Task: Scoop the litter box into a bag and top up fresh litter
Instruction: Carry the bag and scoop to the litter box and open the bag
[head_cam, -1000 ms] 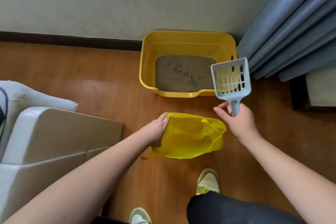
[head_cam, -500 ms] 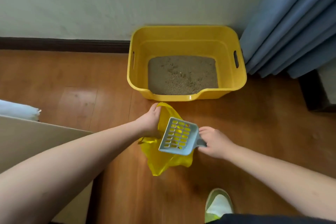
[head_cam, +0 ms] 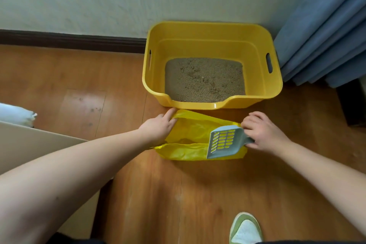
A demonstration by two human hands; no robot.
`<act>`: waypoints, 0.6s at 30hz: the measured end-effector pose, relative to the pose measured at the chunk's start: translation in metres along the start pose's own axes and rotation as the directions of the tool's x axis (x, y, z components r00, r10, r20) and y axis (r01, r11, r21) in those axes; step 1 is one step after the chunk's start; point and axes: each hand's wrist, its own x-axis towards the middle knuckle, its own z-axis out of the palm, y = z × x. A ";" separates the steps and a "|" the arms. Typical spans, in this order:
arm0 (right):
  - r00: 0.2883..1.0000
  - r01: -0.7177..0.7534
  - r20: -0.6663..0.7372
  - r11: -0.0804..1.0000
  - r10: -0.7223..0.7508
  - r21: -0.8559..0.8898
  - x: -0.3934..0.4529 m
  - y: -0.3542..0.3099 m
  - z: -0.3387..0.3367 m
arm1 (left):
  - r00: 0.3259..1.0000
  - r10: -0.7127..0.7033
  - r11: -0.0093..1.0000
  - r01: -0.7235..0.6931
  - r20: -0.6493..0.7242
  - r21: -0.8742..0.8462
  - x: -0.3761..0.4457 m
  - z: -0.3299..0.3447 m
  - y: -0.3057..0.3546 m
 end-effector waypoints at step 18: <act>0.967 0.252 -0.015 0.957 -0.252 0.147 0.022 -0.049 0.025 | 0.826 0.465 0.848 -0.313 -0.317 0.427 -0.003 -0.011 0.021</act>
